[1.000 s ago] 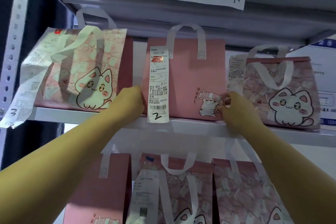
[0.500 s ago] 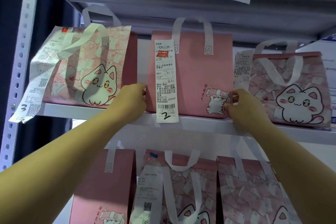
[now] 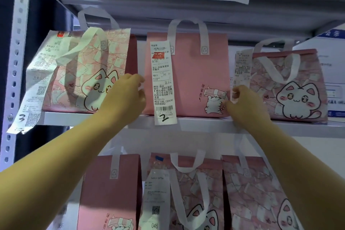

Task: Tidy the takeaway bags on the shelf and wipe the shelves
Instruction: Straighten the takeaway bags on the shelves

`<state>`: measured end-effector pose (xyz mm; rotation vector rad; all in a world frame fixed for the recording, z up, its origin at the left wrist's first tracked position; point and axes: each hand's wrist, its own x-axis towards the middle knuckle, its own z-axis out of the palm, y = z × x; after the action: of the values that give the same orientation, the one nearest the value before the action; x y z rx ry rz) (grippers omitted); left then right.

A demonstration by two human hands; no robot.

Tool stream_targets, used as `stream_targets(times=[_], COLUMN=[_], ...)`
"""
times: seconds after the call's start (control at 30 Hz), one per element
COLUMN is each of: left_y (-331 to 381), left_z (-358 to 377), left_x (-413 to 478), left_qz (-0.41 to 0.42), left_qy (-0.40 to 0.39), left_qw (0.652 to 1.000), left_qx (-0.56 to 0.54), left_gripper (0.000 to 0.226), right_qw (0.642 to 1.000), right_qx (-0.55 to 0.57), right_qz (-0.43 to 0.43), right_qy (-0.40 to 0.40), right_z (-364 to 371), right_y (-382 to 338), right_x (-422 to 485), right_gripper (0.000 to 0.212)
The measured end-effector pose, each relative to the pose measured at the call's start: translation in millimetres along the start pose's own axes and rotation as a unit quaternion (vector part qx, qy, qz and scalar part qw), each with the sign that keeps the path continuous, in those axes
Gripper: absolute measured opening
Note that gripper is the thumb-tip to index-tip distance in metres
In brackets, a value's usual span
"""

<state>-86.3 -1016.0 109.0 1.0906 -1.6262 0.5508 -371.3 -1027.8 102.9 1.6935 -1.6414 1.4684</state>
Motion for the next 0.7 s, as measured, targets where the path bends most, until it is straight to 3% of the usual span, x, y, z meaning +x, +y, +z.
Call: stream_targets(times=[0.17, 0.37, 0.7], left_y=[19.5, 47.9, 105.2], left_z=[-8.3, 3.7, 43.8], left_x=[4.0, -1.0, -6.3], left_qz=[0.078, 0.128, 0.203], left_qy=[-0.004, -0.018, -0.051], left_qw=[0.996, 0.987, 0.968], left_qx=[-0.046, -0.093, -0.137], left_gripper=[0.029, 0.021, 0.017], right_qw=[0.996, 0.99, 0.984], right_qx=[-0.007, -0.053, -0.139], right_qz=[-0.042, -0.092, -0.049], right_qy=[0.079, 0.098, 0.099], right_z=[-24.4, -58.0, -110.8], right_y=[-8.0, 2.0, 59.1], right_x=[-13.6, -30.5, -33.1], right_gripper=[0.026, 0.02, 0.013])
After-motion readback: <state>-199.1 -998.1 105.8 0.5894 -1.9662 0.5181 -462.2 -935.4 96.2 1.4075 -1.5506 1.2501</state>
